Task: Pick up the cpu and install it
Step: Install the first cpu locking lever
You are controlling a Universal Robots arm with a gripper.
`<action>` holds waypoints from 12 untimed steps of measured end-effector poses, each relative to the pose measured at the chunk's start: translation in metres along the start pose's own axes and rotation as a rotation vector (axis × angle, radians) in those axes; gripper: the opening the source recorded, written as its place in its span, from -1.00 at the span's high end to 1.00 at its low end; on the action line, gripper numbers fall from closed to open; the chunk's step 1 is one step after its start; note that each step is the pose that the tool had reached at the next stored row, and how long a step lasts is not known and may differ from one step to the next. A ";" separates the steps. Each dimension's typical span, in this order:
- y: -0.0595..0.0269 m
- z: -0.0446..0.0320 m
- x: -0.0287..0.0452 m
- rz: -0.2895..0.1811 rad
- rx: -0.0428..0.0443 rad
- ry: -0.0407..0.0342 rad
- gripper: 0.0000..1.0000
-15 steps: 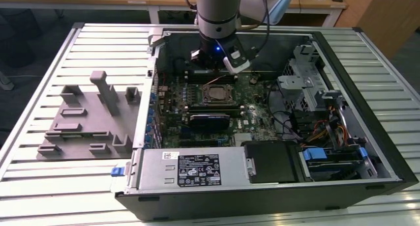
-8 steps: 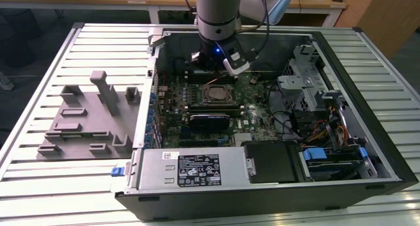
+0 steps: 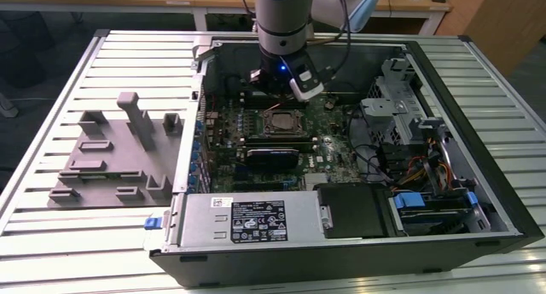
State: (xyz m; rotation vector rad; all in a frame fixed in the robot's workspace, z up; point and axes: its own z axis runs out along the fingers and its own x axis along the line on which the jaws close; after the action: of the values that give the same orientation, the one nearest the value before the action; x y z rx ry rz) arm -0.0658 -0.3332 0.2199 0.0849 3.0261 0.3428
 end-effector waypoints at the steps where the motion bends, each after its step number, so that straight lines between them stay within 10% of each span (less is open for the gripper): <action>1: 0.0000 0.0005 -0.0002 0.007 0.0009 -0.0017 0.79; 12: 0.0049 0.0053 -0.0003 0.066 0.0221 -0.0201 0.79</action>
State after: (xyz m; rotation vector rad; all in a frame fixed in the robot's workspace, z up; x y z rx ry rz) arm -0.0647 -0.3274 0.2159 0.1887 3.0128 0.3119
